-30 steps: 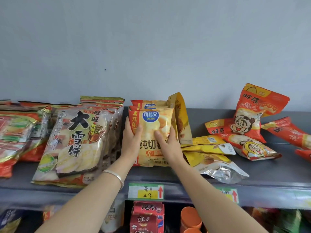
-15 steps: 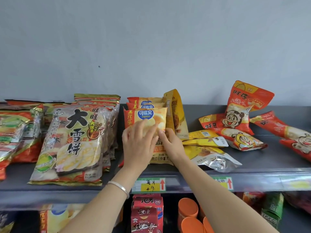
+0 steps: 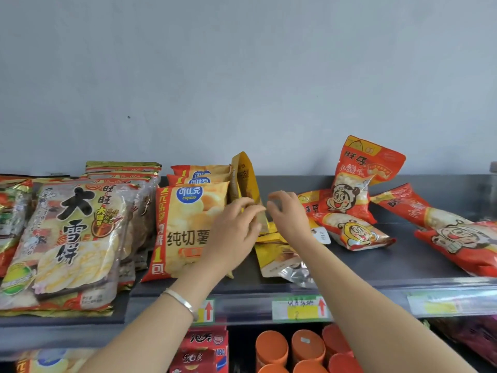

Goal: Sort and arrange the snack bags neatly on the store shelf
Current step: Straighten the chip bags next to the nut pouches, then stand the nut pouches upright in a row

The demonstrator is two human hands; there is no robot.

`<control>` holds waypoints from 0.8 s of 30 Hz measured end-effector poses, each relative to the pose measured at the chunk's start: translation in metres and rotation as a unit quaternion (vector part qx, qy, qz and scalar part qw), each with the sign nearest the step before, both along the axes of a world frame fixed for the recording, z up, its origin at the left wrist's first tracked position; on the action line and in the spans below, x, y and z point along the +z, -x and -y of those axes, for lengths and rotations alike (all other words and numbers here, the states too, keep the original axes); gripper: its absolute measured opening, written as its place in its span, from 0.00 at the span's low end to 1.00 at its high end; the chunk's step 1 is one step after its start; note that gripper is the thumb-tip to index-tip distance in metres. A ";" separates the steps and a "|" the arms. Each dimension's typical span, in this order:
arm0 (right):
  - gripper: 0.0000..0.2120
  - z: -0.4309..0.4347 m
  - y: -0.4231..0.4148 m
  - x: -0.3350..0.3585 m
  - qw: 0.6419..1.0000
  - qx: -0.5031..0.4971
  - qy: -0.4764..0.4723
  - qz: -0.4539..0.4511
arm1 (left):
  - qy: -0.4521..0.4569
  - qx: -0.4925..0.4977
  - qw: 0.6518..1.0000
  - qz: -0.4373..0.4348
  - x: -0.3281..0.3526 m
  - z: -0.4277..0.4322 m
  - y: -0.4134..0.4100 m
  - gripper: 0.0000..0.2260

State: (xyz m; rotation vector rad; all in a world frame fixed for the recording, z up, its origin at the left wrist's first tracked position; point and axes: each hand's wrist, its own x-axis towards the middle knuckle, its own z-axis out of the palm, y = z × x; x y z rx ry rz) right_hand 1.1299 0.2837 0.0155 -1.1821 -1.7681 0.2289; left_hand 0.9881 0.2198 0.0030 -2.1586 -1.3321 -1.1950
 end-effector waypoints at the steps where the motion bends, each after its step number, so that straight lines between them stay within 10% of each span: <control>1: 0.15 -0.008 -0.015 -0.001 1.000 -0.008 0.016 0.007 | 0.051 -0.032 0.998 0.033 0.000 -0.006 -0.015 0.15; 11: 0.19 -0.069 -0.076 -0.006 0.993 0.026 0.074 0.094 | 0.174 0.121 0.876 0.433 -0.003 -0.076 -0.066 0.36; 24: 0.25 -0.107 -0.036 -0.018 0.954 0.121 0.113 0.251 | 0.196 0.274 0.845 0.415 0.002 -0.127 -0.066 0.20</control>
